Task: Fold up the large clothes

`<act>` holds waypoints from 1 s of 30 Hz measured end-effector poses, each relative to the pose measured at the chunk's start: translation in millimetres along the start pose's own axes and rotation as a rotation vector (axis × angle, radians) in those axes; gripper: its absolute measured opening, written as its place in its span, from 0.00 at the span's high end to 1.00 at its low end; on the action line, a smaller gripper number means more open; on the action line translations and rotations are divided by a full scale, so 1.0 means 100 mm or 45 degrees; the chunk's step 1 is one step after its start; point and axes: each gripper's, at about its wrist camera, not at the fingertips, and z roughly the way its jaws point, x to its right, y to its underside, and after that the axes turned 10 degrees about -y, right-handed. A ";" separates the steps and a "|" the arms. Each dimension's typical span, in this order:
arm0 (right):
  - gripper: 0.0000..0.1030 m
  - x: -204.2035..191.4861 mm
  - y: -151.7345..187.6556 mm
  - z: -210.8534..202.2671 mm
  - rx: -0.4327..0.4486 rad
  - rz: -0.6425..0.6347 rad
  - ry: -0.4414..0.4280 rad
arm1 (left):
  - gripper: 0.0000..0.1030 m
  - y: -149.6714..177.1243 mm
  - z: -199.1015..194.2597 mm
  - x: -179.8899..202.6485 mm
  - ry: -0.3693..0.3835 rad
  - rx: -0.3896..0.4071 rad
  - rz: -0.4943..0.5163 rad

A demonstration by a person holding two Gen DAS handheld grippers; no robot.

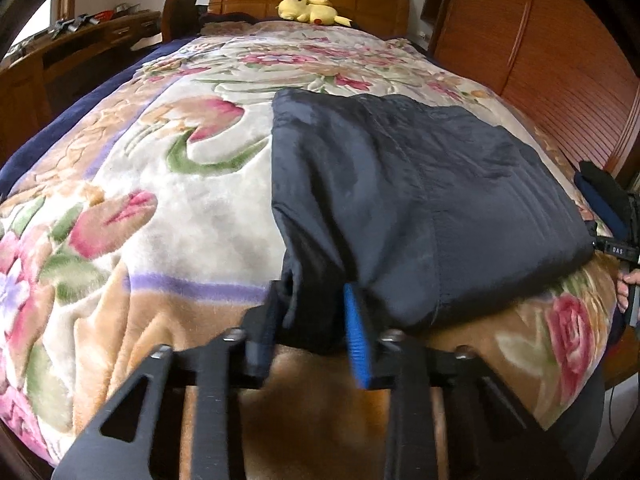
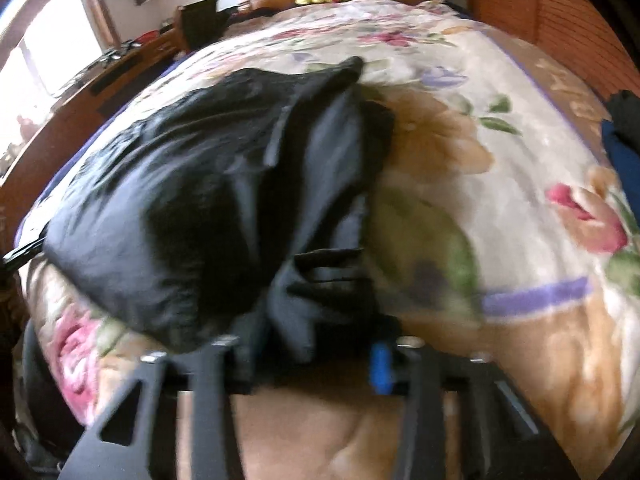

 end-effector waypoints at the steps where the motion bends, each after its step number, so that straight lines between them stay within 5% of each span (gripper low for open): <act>1: 0.77 -0.04 0.00 -0.01 0.004 -0.023 0.014 | 0.85 -0.02 -0.03 0.01 0.001 0.008 0.009; 11: 0.87 -0.42 0.10 -0.57 0.142 -0.148 0.078 | 0.93 -0.13 -0.62 0.02 0.057 0.164 0.048; 22: 0.87 -0.69 0.69 -1.24 0.150 -0.175 0.074 | 0.93 0.43 -1.44 0.05 0.170 0.261 0.042; 28: 0.72 -0.74 0.83 -1.30 0.152 -0.154 0.210 | 0.93 0.65 -1.39 0.09 0.079 0.233 0.050; 30: 0.54 -0.75 0.81 -1.37 0.190 -0.118 0.222 | 0.93 0.68 -1.38 0.03 0.099 0.214 0.011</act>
